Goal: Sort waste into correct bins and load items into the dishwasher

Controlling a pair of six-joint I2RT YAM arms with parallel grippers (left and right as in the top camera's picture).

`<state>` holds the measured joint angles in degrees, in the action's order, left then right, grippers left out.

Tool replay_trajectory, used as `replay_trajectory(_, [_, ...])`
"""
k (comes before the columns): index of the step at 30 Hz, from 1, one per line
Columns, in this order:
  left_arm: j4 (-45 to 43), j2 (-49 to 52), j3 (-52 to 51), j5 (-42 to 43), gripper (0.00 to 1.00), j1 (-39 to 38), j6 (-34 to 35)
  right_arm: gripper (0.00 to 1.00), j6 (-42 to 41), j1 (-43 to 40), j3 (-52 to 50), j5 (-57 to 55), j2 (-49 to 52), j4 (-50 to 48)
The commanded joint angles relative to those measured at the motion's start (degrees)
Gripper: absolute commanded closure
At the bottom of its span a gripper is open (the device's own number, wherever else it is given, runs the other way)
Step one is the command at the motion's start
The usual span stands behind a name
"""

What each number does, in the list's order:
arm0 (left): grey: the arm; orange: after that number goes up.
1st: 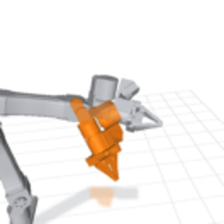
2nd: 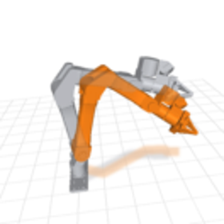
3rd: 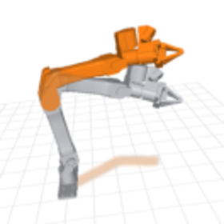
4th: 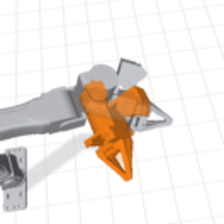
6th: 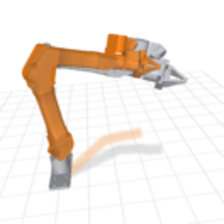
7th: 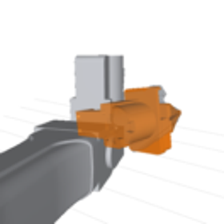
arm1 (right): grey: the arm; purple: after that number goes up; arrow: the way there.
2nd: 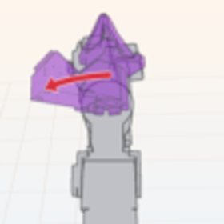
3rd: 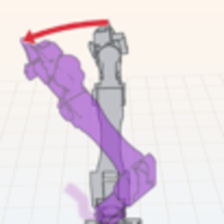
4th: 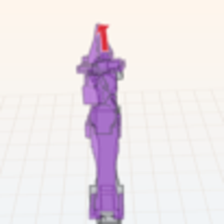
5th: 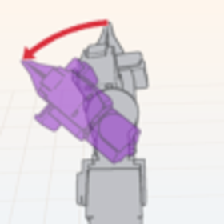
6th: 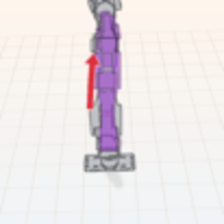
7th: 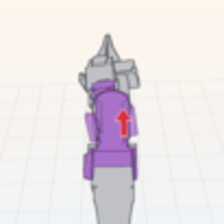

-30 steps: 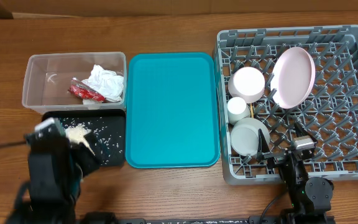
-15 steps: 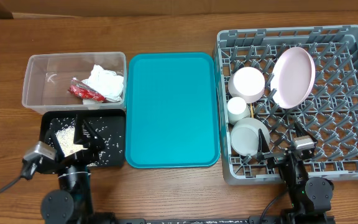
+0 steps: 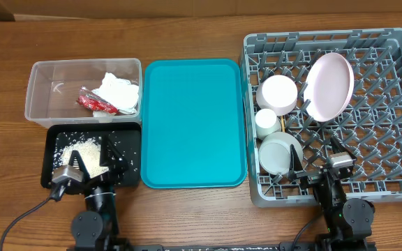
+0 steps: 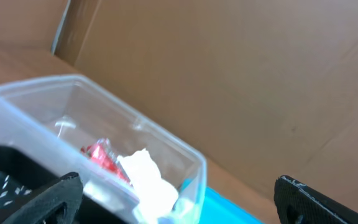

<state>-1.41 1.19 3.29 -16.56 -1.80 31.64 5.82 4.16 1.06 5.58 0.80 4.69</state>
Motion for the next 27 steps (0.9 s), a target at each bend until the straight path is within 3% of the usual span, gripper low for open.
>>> replay_trajectory(1, [-0.2,-1.0,-3.1,-1.0,0.00,-0.1,0.8,0.00,0.0,-0.1,-0.6,0.0,-0.6,-0.3])
replay_trajectory(4, [4.4,-1.0,-3.0,-1.0,0.00,-0.1,0.3,0.00,0.0,-0.1,-0.6,0.0,-0.6,-0.3])
replay_trajectory(18, [4.2,-1.0,-3.0,-2.2,0.00,0.0,-1.4,0.00,0.0,-0.1,-0.6,0.0,-0.6,-0.3])
replay_trajectory(27, [5.0,-1.0,-3.0,7.9,0.00,0.8,-29.0,0.00,0.0,-0.1,-0.6,0.0,-0.6,-0.3])
